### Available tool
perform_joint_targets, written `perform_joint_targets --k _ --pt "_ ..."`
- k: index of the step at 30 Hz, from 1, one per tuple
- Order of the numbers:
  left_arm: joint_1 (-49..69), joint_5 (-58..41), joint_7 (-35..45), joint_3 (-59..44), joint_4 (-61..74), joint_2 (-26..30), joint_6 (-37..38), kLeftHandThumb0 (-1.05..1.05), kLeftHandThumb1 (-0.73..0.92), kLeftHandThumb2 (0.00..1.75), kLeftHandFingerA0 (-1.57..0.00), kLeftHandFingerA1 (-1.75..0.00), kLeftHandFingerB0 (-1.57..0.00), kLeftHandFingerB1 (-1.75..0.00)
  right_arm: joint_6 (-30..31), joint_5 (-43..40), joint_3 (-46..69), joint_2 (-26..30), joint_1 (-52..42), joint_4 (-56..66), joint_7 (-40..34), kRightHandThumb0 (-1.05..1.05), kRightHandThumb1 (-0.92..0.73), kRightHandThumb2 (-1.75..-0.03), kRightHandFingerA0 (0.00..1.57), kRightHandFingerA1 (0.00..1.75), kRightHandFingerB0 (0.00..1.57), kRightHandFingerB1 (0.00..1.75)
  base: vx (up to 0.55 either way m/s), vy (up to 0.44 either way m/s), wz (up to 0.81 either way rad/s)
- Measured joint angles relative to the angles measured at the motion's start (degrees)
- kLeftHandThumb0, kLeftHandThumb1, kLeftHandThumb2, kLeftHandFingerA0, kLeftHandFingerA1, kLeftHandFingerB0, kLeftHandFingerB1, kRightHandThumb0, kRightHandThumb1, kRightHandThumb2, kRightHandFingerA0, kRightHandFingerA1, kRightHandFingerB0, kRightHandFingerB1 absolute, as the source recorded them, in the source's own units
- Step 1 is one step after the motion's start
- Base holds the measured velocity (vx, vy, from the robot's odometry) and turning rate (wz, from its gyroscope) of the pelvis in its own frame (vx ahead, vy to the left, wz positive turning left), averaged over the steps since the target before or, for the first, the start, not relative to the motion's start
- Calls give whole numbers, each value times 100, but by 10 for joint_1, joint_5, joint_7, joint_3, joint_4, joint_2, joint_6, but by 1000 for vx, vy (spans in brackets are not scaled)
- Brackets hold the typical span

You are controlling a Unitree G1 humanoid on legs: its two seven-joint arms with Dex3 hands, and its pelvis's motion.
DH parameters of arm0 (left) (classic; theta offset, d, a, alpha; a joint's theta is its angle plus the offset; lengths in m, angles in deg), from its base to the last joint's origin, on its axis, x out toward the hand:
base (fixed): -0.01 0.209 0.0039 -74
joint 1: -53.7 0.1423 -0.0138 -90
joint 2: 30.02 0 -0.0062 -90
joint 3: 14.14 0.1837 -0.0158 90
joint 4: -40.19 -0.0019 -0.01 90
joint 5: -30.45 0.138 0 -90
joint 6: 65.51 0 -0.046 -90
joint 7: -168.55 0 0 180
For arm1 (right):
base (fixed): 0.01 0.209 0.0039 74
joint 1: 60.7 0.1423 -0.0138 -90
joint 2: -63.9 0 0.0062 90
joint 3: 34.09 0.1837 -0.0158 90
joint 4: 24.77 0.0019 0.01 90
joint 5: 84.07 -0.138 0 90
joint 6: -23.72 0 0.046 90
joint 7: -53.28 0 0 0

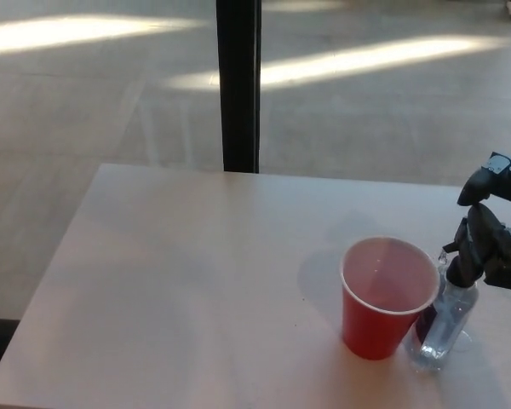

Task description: The robot uses its right hand fist to press the hand soap kept in the middle of the table to get liquid hand soap out

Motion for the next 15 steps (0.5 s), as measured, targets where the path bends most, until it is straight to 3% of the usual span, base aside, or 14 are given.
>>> perform_joint_targets --k 7,15 --pt "-4 0 -3 2 0 0 0 -63 76 63 -67 -63 -48 -49 -28 3 -1 -19 -9 -6 -4 -13 -52 -138 101 175 65 174 0 0 0" --pt "-3 0 -3 4 1 0 0 -63 77 63 -65 -60 -48 -48 -67 23 -25 -21 -22 -7 -8 -14 -63 -123 97 175 66 174 0 0 0"
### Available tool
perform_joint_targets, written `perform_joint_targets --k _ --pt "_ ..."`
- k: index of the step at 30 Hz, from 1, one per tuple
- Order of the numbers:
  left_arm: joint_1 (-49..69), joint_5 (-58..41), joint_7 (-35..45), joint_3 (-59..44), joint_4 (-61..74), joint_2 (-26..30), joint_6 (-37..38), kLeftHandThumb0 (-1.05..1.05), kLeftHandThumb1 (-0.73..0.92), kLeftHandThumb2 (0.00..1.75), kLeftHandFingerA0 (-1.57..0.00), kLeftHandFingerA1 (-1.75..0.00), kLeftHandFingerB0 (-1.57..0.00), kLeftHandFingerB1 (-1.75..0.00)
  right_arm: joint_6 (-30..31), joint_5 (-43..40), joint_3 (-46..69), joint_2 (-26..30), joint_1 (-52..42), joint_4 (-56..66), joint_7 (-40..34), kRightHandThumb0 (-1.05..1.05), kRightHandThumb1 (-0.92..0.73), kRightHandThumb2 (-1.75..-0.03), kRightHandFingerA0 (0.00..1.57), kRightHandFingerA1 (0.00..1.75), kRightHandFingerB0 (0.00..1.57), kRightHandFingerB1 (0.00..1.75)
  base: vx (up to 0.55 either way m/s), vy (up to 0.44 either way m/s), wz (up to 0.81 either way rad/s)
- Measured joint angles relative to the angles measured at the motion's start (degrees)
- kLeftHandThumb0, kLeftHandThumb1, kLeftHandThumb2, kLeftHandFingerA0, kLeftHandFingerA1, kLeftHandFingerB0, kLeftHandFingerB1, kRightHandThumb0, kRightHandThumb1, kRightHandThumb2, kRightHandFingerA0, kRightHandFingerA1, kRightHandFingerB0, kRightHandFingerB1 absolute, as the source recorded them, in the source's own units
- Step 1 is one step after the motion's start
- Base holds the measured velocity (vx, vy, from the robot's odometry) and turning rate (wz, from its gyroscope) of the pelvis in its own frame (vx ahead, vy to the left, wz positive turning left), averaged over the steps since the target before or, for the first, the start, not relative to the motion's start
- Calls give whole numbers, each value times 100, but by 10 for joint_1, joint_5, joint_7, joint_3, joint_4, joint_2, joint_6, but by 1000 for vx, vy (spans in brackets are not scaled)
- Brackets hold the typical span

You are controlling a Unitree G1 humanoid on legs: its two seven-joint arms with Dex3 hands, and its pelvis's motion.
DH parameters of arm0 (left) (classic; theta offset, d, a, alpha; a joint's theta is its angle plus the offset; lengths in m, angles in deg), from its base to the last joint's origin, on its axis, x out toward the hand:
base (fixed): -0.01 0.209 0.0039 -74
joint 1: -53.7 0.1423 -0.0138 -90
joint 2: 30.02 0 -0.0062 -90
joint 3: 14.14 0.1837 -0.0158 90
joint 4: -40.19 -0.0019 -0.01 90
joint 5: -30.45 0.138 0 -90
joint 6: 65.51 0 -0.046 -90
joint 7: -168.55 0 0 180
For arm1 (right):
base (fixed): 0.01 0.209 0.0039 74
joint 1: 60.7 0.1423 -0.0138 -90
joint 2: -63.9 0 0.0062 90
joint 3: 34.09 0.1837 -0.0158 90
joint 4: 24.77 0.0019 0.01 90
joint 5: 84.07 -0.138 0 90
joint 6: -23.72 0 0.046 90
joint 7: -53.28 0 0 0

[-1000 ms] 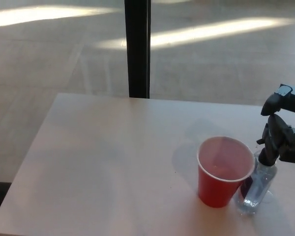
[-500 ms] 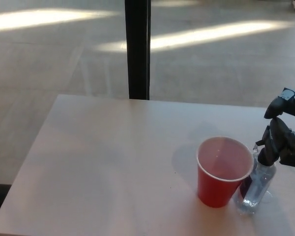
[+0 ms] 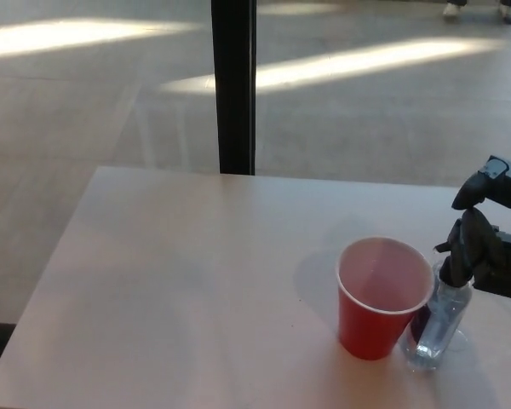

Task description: The robot uses its right hand fist to press the hand soap kept in the middle of the table to get liquid hand soap out

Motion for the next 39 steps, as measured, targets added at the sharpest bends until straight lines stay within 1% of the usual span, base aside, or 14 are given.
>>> perform_joint_targets --k 4,5,6,11,12,18,20,22,23,25,26,28,33,39 --pt "-2 0 0 0 0 0 0 -63 78 63 -68 -64 -49 -49 -11 11 -11 1 -4 0 -3 -13 -64 -117 98 175 69 174 0 0 0" --pt "-2 0 0 0 0 0 0 -63 77 63 -69 -65 -50 -49 -15 13 -16 4 -5 0 -3 -14 -65 -115 98 175 66 175 0 0 0" --pt "-3 0 0 0 0 0 0 -63 77 63 -68 -67 -48 -49 -18 15 -19 6 -5 0 -3 -10 -62 -123 97 175 66 175 0 0 0" --pt "-6 0 0 -2 -1 -1 0 -63 77 63 -68 -63 -48 -49 -33 25 -41 27 -7 2 -2 -8 -63 -128 93 175 63 175 0 0 0" --pt "-7 0 0 -2 -1 -1 0 -63 77 63 -69 -63 -50 -49 -35 26 -44 29 -8 2 -2 -7 -67 -119 91 175 64 175 0 0 0" --pt "-8 0 0 -2 -1 -1 0 -62 76 63 -72 -67 -52 -50 -49 32 -57 48 -10 1 2 -10 -65 -117 93 175 64 174 0 0 0" --pt "-9 0 0 -2 -1 -1 0 -61 77 62 -73 -72 -51 -52 -55 33 -60 52 -10 -1 3 -11 -62 -122 92 175 63 175 0 0 0" --pt "-9 0 0 -3 -1 -1 0 -61 75 63 -73 -71 -51 -51 -63 34 -62 55 -11 -4 4 -10 -64 -121 91 175 62 175 0 0 0" --pt "-9 0 0 -3 -1 -1 0 -63 76 63 -71 -65 -51 -51 -66 34 -63 56 -11 -6 4 -11 -67 -117 93 175 65 175 0 0 0" --pt "-9 0 0 -4 -1 -1 0 -63 76 63 -70 -63 -50 -50 -70 34 -63 57 -11 -8 4 -14 -69 -111 93 175 62 175 0 0 0" --pt "-9 0 0 -4 -1 -1 0 -63 76 63 -70 -65 -50 -50 -73 34 -63 57 -11 -9 4 -15 -70 -110 93 175 67 175 0 0 0" --pt "-9 0 0 -4 -1 -1 0 -64 76 63 -69 -63 -50 -50 -77 34 -63 57 -12 -12 4 -16 -70 -108 91 175 66 175 0 0 0" --pt "-12 0 0 -4 -1 -1 0 -63 76 63 -69 -66 -49 -50 -91 34 -63 57 -14 -19 4 -14 -64 -121 93 175 65 175 0 0 0" --pt "-8 0 0 -5 -1 -1 0 -63 77 63 -66 -65 -48 -52 -109 33 -63 57 -24 -20 4 -16 -63 -121 93 175 66 175 0 0 0"
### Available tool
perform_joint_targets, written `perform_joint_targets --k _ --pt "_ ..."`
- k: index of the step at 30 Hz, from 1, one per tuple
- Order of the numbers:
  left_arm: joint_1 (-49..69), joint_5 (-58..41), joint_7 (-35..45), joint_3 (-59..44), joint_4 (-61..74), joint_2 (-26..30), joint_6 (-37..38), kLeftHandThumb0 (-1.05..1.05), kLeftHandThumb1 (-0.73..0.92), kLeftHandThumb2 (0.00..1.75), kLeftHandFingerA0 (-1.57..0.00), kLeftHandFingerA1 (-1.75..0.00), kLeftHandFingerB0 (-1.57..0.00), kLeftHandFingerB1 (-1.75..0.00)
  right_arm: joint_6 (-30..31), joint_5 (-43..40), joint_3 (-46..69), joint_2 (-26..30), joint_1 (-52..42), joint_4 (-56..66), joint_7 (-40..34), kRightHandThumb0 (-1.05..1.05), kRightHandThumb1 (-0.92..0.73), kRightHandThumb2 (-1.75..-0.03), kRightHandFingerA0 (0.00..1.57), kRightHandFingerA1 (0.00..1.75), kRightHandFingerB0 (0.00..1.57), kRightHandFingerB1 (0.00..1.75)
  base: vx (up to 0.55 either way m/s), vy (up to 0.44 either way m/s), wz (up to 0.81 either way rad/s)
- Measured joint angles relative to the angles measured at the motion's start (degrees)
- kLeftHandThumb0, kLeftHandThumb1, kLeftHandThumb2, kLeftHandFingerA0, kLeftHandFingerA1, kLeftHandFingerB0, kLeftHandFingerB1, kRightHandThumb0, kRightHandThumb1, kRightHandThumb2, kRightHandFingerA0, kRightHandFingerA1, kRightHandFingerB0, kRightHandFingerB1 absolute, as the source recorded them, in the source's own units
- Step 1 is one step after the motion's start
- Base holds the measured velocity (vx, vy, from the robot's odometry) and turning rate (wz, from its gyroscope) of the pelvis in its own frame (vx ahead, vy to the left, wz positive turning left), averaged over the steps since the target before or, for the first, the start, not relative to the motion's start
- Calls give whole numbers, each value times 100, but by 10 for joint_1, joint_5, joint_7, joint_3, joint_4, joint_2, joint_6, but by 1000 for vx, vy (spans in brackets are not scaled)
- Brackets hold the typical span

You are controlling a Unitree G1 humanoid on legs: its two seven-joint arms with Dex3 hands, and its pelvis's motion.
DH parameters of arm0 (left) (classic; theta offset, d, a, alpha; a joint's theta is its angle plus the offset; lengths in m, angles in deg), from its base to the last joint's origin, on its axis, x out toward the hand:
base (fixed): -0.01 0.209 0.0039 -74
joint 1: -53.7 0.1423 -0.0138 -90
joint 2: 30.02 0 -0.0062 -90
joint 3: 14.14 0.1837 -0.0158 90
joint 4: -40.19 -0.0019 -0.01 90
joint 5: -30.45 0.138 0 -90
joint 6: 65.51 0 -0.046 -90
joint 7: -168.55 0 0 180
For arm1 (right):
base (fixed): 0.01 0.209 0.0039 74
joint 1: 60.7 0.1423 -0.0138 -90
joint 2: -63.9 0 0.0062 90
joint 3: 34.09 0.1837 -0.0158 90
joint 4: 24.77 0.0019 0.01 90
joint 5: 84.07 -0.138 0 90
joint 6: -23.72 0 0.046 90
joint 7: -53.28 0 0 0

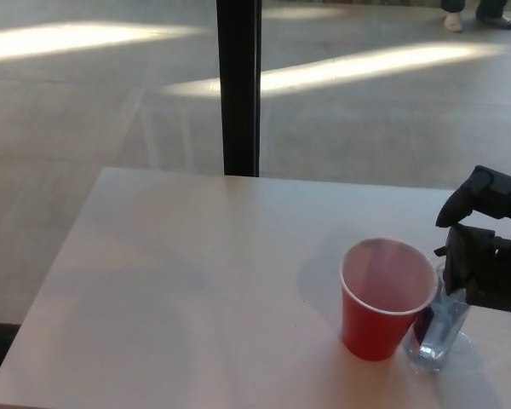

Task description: The robot uses its right hand fist to press the hand soap kept in the middle of the table to get liquid hand soap out

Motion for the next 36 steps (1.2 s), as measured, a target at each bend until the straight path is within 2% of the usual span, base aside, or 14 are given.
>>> perform_joint_targets --k 2,4,8,10,11,14,16,23,27,29,30,35,36 --pt "4 0 0 0 0 0 0 -64 77 63 -68 -66 -50 -50 -5 -1 0 0 -3 2 -1 -16 -62 -125 91 175 64 175 0 0 0" --pt "6 0 0 0 0 0 0 -65 76 62 -74 -67 -51 -49 -8 -1 0 -1 -5 3 -2 -19 -67 -112 94 175 63 173 0 0 0" --pt "8 1 0 1 0 0 0 -62 76 63 -70 -67 -49 -50 -9 -3 2 -1 -6 6 -2 -13 -69 -112 92 175 60 173 0 0 0" --pt "9 1 0 1 0 0 0 -62 77 63 -69 -66 -49 -50 -7 -5 4 -1 -6 11 -3 -11 -70 -115 92 175 60 175 0 0 0" --pt "10 1 0 1 0 0 0 -62 77 64 -68 -65 -48 -50 -6 -6 5 -1 -7 13 -3 -17 -64 -125 95 175 61 175 0 0 0" --pt "10 1 0 1 0 0 0 -62 78 63 -68 -64 -49 -50 -2 -11 12 -1 -1 20 -4 -18 -63 -129 95 175 61 175 0 0 0" --pt "10 1 0 1 0 0 0 -63 78 64 -68 -64 -49 -50 4 -16 16 -1 3 22 -4 -20 -53 -137 99 175 68 170 0 0 0" --pt "9 1 0 2 0 -1 0 -63 77 63 -68 -63 -48 -49 50 -33 36 0 36 22 -7 -21 -60 -124 97 175 61 169 0 0 0" --pt "9 1 0 2 0 -2 0 -63 77 63 -69 -67 -49 -50 82 -45 56 5 69 21 -10 -22 -62 -117 94 175 64 162 0 0 0" --pt "8 1 0 2 0 -2 0 -64 77 63 -68 -65 -47 -49 98 -52 70 9 93 19 -14 -22 -62 -117 94 175 65 162 0 0 0" --pt "8 1 0 2 0 -3 0 -63 77 63 -67 -63 -48 -50 107 -56 78 12 107 18 -15 -25 -62 -116 93 175 65 156 0 0 0" --pt "8 1 0 2 0 -3 0 -65 76 63 -69 -66 -47 -49 147 -83 125 23 182 3 -24 -24 -63 -117 91 175 60 160 0 0 0" --pt "7 1 0 2 0 -3 0 -65 76 63 -69 -66 -47 -48 154 -89 136 27 196 -1 -26 -23 -63 -118 93 175 63 151 0 0 0"
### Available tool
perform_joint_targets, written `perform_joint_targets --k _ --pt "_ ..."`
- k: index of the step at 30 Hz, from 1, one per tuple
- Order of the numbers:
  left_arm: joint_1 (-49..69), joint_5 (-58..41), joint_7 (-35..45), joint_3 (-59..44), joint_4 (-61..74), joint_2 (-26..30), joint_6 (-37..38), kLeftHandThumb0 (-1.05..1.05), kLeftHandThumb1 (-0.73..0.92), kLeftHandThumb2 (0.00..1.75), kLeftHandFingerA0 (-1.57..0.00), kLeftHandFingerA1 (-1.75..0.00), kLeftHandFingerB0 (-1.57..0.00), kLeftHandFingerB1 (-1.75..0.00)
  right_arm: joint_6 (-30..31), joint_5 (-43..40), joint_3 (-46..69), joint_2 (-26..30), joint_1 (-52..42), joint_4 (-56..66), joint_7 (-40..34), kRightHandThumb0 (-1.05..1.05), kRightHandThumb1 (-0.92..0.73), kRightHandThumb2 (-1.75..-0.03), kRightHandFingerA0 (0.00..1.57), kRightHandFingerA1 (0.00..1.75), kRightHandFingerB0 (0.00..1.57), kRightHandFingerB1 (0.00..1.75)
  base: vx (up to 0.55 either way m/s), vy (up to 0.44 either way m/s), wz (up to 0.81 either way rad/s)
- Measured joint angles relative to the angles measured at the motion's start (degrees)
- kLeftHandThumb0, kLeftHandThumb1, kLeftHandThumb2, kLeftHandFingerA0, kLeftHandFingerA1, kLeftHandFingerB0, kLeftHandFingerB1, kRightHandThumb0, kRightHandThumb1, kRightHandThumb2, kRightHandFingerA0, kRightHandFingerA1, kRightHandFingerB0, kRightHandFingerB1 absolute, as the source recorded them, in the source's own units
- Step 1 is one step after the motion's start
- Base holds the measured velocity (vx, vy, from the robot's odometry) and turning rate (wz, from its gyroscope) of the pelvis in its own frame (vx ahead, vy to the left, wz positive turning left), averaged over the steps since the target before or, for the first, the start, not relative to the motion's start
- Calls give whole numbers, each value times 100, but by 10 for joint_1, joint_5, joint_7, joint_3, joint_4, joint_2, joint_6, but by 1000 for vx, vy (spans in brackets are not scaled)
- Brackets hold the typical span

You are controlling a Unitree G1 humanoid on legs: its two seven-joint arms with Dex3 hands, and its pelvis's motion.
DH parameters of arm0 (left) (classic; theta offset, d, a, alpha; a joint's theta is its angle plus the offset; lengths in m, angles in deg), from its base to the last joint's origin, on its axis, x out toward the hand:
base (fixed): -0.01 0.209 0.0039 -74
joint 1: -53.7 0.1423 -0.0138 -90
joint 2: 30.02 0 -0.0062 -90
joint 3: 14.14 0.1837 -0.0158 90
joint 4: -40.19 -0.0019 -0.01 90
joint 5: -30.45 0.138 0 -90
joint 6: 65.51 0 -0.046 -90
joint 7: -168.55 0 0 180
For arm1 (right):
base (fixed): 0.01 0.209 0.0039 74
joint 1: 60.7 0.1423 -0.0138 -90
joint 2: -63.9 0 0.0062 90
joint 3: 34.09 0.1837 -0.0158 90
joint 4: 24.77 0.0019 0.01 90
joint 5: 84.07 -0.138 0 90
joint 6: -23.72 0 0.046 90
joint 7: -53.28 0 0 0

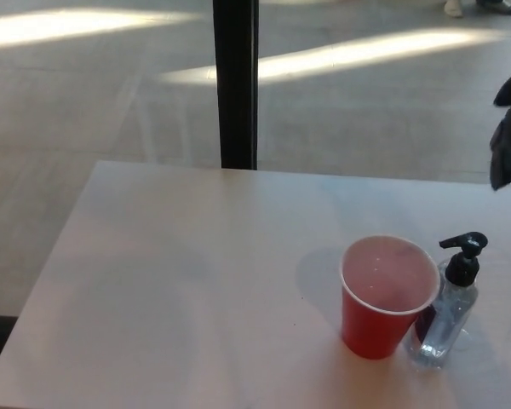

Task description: The robot uses its right hand fist to press the hand soap kept in the middle of the table to get liquid hand soap out

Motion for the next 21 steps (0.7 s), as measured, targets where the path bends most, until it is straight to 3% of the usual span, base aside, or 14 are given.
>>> perform_joint_targets --k 3,4,5,7,8,9,10,12,13,14,16,19,21 --pt "0 0 0 0 0 0 0 -64 77 63 -69 -68 -48 -49 25 -20 39 17 45 -17 -7 -20 -75 -106 88 175 58 146 0 0 0" --pt "0 0 0 0 0 0 0 -63 77 63 -66 -64 -46 -48 31 -26 49 21 55 -24 -8 -20 -79 -103 86 175 55 150 0 0 0" --pt "0 0 0 0 0 0 0 -63 77 63 -66 -67 -47 -50 35 -29 58 26 63 -29 -9 -18 -86 -96 81 175 44 166 0 0 0" --pt "0 0 0 -1 0 0 0 -65 77 63 -69 -67 -45 -48 55 -47 99 50 95 -57 -12 -21 -82 -101 83 175 49 163 0 0 0" --pt "0 0 0 -1 0 0 0 -65 77 63 -68 -66 -46 -48 61 -52 116 61 105 -70 -12 -20 -72 -111 86 175 52 163 0 0 0" --pt "1 0 0 -1 0 0 0 -65 78 63 -67 -64 -47 -49 71 -60 138 75 114 -85 -14 -25 -61 -109 95 175 70 147 0 0 0" --pt "1 0 0 -1 0 0 0 -66 78 64 -67 -65 -47 -49 76 -64 153 83 119 -93 -16 -24 -63 -109 102 175 79 145 0 0 0" --pt "1 0 0 -1 0 0 0 -64 77 63 -69 -65 -51 -50 88 -71 191 108 120 -107 -20 -19 -69 -101 98 175 76 126 0 0 0" --pt "0 0 0 -1 0 0 0 -66 77 63 -72 -65 -53 -50 92 -72 210 120 117 -114 -21 -23 -72 -70 89 175 71 103 0 0 0" --pt "0 0 0 -1 0 0 0 -66 77 63 -72 -65 -53 -50 95 -72 225 131 113 -120 -22 -23 -72 -70 89 175 71 103 0 0 0" --pt "-1 0 0 0 0 0 0 -66 78 63 -72 -65 -53 -51 98 -73 264 157 95 -137 -20 -30 -66 -59 89 175 81 73 0 0 0" --pt "-2 1 0 1 0 0 0 -66 78 63 -67 -62 -50 -49 99 -71 320 185 52 -160 -17 -32 -69 -65 93 175 79 68 0 0 0" --pt "-3 1 0 2 0 0 0 -66 77 63 -66 -63 -50 -50 95 -68 360 200 10 -181 -12 -42 -69 -68 93 165 78 62 0 0 0"
